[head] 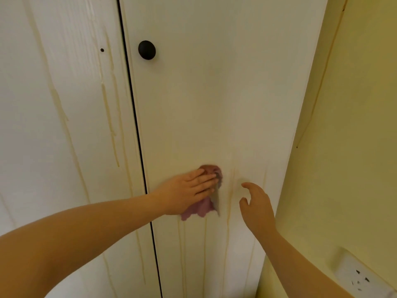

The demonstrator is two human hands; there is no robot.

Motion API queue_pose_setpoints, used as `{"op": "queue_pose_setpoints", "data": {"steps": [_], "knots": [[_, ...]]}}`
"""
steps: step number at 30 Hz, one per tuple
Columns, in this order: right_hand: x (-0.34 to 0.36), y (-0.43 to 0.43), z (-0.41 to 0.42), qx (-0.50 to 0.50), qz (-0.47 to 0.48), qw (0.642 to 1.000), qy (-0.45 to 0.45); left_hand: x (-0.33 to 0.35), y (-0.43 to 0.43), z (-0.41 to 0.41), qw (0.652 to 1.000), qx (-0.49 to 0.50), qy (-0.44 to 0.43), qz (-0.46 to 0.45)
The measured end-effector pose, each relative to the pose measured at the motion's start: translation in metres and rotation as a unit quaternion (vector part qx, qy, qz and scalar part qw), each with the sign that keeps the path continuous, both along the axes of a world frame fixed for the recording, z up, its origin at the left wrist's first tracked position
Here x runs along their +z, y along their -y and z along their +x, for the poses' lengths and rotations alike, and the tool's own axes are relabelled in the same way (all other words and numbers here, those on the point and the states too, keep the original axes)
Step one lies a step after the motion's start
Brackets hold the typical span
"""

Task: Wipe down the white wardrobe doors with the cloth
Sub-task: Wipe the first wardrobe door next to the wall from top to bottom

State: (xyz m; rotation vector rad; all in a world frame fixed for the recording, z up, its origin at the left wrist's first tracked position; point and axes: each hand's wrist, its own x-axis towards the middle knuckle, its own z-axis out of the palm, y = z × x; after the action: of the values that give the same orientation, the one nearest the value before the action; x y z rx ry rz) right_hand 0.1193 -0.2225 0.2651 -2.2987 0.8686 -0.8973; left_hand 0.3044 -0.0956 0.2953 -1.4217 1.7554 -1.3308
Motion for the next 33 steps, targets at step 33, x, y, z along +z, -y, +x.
{"op": "queue_pose_setpoints", "data": {"steps": [33], "knots": [[-0.048, 0.068, -0.051, -0.007, 0.099, 0.995, -0.017, -0.018, 0.088, -0.049, 0.982, 0.1, -0.015, 0.157]]}}
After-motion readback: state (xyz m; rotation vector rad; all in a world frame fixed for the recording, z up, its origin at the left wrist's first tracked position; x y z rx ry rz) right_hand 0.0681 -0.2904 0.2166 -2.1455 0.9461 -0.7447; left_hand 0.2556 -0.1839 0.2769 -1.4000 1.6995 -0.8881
